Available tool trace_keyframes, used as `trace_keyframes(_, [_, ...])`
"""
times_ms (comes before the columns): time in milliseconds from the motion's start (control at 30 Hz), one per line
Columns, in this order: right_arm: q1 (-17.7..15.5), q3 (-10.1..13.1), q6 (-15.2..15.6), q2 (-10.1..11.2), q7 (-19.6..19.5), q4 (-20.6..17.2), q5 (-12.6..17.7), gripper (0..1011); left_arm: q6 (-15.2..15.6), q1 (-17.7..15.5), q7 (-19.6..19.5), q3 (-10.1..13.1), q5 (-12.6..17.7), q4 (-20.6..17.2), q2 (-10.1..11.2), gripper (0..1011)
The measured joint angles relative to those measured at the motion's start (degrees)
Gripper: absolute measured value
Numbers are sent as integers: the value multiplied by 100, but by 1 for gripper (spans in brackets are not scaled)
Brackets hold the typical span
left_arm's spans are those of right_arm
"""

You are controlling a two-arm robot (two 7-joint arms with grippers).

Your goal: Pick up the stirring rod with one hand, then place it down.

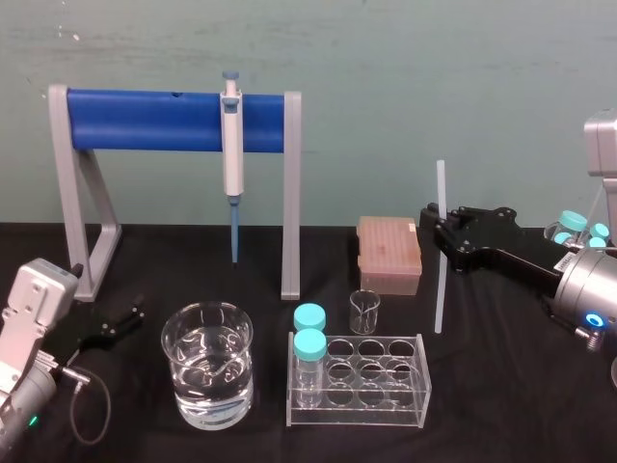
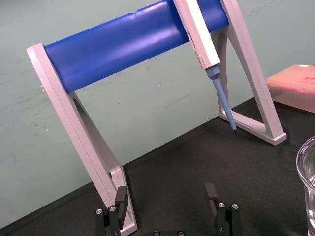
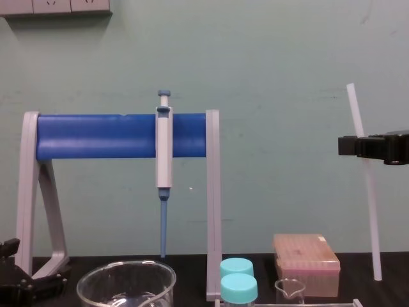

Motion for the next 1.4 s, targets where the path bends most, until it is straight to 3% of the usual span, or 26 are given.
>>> trace_keyframes(1400, [12,-9,-5,-1,2,10,6,70,0,0,0,0,0,0,0,1005])
